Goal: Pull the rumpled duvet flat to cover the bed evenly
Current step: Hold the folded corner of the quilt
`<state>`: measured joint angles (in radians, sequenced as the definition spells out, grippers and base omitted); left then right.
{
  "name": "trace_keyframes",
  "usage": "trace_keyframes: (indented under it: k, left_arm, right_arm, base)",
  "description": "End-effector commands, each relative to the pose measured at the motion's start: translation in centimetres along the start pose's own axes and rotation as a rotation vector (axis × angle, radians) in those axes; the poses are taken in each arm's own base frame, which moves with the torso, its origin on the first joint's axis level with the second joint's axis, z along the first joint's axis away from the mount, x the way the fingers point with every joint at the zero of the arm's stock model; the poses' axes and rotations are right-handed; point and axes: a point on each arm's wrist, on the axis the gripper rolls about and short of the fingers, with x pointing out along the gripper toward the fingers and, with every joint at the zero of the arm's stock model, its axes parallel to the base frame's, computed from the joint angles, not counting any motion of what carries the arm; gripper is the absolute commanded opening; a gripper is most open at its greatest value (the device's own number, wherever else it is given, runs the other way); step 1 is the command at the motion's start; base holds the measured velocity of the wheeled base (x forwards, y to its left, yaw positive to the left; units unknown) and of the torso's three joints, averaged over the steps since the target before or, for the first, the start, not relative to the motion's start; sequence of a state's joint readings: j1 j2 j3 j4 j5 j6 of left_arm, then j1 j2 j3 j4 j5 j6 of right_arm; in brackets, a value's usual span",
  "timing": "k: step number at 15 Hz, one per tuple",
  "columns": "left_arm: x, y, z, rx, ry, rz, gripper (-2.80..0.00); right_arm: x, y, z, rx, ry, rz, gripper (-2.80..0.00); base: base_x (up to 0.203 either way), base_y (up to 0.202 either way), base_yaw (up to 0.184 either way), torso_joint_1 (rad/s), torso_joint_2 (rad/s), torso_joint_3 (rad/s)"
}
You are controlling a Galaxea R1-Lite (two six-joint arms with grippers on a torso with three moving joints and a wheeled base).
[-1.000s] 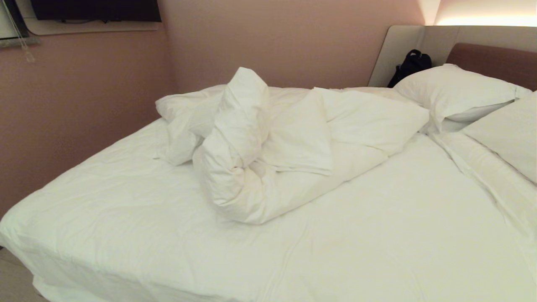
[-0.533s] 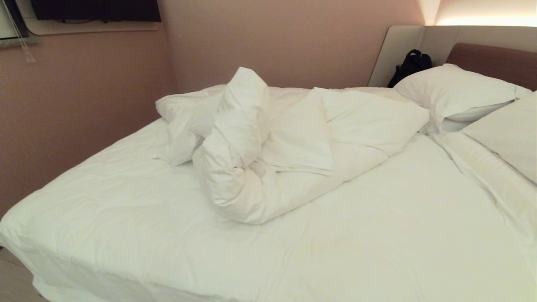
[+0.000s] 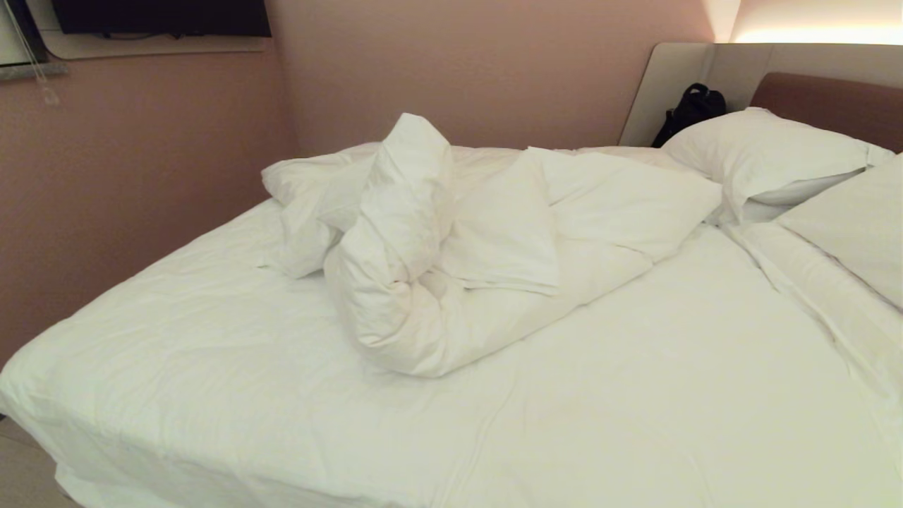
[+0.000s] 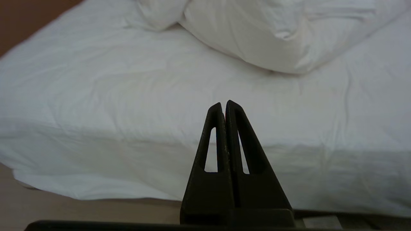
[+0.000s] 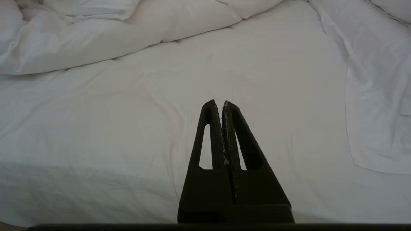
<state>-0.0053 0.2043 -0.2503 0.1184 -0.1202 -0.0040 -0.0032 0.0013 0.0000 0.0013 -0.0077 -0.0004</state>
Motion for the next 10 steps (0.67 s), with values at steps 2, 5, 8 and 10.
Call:
trace_keyframes:
  k: [2,5,8,10]
  left_arm:
    - [2.9,0.2,1.5,-0.040,0.182,-0.048,-2.80]
    - [5.6,0.4,2.8,-0.098,0.277,-0.108,-2.80]
    - [8.9,0.7,4.0,-0.139,0.349,-0.141,-2.80]
    - [11.9,1.1,4.9,-0.160,0.390,-0.145,-2.80]
  right_arm:
    - [0.0,0.0,0.0,-0.001,0.001,0.000,-2.80]
    - [0.0,0.0,0.0,-0.001,0.001,0.000,-2.80]
    - [0.0,0.0,0.0,0.000,0.001,0.000,-2.80]
    - [0.0,0.0,0.0,-0.001,0.001,0.000,-2.80]
  base:
    - [0.000,0.000,0.000,0.000,0.00,0.000]
    - [0.000,0.000,0.000,0.000,0.00,0.000]
    - [0.000,0.000,0.000,0.000,0.00,0.000]
    - [0.000,0.000,0.000,0.000,0.00,0.000]
